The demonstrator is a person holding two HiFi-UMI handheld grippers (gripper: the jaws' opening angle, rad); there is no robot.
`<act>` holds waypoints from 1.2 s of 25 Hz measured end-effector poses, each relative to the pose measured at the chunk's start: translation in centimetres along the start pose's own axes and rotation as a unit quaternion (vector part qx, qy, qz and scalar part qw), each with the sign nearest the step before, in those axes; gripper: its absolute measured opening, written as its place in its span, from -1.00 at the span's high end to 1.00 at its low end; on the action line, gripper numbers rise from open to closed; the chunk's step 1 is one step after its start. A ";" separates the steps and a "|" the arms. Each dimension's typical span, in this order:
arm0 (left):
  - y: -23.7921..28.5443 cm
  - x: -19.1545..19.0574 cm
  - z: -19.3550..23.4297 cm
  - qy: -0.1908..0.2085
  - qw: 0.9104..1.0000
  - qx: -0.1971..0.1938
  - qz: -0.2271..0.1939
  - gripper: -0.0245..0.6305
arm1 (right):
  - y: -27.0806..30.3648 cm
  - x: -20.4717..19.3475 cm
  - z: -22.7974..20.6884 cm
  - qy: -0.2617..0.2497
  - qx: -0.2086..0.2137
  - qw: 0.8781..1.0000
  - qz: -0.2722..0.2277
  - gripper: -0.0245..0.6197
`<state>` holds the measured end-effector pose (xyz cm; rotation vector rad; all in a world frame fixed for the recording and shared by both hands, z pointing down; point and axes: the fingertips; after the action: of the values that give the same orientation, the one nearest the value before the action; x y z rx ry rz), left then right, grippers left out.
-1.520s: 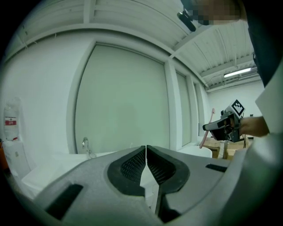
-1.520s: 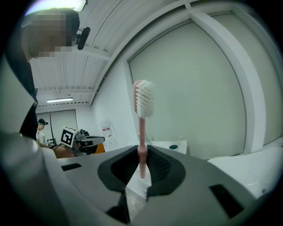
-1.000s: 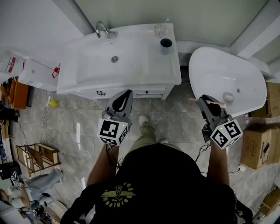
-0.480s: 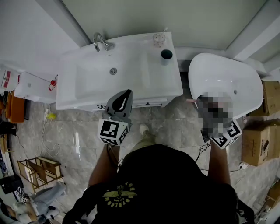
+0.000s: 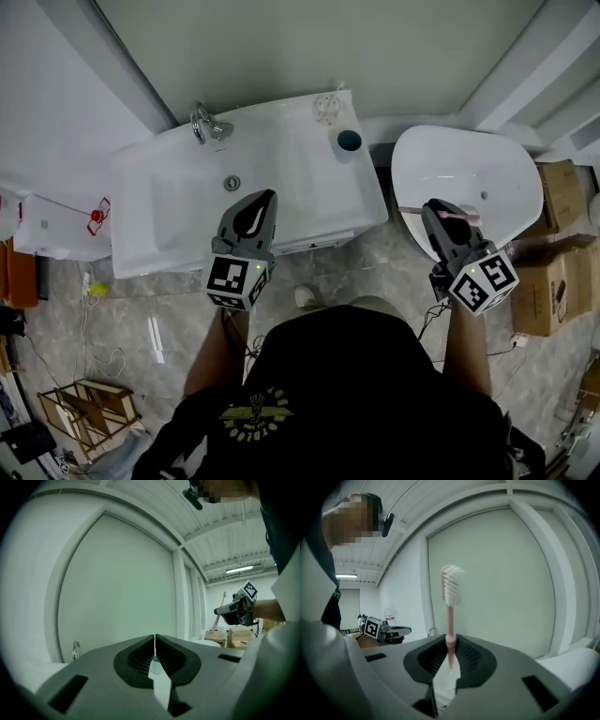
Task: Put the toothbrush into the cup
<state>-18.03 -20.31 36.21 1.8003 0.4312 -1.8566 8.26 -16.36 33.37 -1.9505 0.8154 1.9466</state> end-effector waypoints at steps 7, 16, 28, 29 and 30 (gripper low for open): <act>2.0 -1.0 -0.4 -0.027 0.999 -0.034 -0.004 0.87 | 0.8 0.3 -0.3 0.004 -0.019 1.000 0.020 0.75; 0.8 -1.8 2.3 -0.043 0.999 -0.009 -0.001 0.87 | 7.1 1.5 1.5 -0.024 0.029 0.999 0.030 0.75; 3.3 -2.3 5.7 -0.037 0.999 0.037 0.015 0.87 | 13.2 0.9 -1.4 -0.017 0.068 0.997 0.031 0.75; 4.0 -2.3 5.6 -0.037 0.998 0.037 0.017 0.87 | 13.6 0.8 -2.1 -0.014 0.069 0.997 0.032 0.75; 4.8 -2.3 5.5 -0.036 0.998 0.037 0.020 0.87 | 14.0 0.6 -2.9 -0.012 0.069 0.997 0.034 0.75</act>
<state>-19.92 -27.02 39.46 1.7707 0.3027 -1.9259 2.80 -29.39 35.71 -1.8382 0.9938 1.8920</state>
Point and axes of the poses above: the fingertips, and each gripper's own axes: y forward along the fingers, z to its left, x out of its top, and after that the axes turned 5 degrees about -y, right-handed
